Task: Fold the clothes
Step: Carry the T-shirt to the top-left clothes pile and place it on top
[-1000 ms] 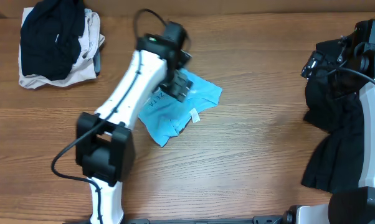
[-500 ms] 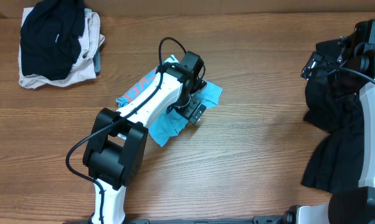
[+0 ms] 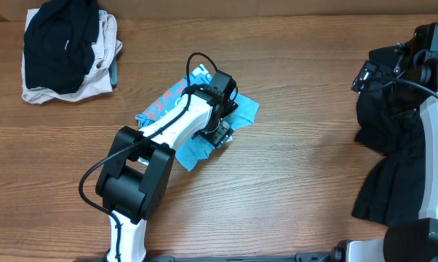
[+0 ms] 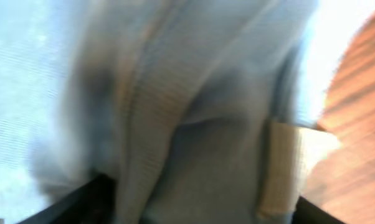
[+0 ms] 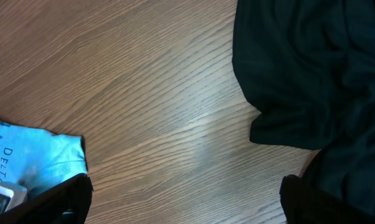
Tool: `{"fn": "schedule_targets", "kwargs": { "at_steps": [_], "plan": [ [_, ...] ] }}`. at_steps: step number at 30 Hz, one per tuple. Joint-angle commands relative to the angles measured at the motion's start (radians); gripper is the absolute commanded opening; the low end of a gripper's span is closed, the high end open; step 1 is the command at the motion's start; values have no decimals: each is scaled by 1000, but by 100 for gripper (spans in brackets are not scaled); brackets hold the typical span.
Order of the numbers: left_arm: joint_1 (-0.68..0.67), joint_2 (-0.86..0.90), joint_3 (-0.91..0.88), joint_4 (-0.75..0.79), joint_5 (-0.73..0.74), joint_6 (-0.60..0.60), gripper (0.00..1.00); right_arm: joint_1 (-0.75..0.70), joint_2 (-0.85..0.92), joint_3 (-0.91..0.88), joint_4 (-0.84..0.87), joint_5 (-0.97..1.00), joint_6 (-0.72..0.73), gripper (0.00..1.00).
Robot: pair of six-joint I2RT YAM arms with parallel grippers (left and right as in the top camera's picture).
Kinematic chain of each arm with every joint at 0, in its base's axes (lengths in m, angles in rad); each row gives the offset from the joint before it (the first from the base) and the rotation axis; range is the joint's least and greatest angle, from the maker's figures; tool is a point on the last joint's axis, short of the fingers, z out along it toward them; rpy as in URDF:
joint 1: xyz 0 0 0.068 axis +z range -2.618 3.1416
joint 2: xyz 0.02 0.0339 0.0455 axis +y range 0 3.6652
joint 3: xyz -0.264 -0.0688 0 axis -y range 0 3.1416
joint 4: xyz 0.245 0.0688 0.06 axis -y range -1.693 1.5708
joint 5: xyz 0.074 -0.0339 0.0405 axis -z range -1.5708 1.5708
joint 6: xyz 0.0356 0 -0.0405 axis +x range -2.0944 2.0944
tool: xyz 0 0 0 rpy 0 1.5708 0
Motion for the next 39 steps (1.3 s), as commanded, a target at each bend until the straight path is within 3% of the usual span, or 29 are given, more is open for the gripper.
{"fn": "schedule_targets", "kwargs": {
  "at_steps": [1, 3, 5, 9, 10, 17, 22, 24, 30, 39],
  "plan": [
    [1, 23, -52, 60, -70, 14, 70, -4, -34, -4, 4, 8, -7, 100],
    [1, 23, -78, 106, -88, 16, 66, -4, -34, -4, 4, 8, -7, 100],
    [1, 23, -104, 141, -96, 17, 55, -4, -34, -4, 4, 8, -7, 100],
    [1, 23, -122, 167, -95, 15, 7, -4, -34, -4, 5, 8, -6, 100],
    [1, 23, -120, 167, -96, 16, 4, -4, -34, -4, 6, 8, -6, 100],
    [23, 23, 35, 20, -189, -92, 4, -4, -34, -4, 10, 5, -3, 100],
    [89, 23, 339, -222, -190, -100, 4, -4, -34, -4, 9, 5, -3, 100],
    [137, 23, 539, -342, -190, -89, 4, -4, -34, -4, 11, 5, -3, 100],
    [249, 23, 901, -494, -189, -31, 4, -4, -34, -4, 18, 5, -3, 100],
    [464, 23, 1179, -580, -192, 42, 4, -4, -34, -4, 18, 5, -3, 100]
  ]
}}
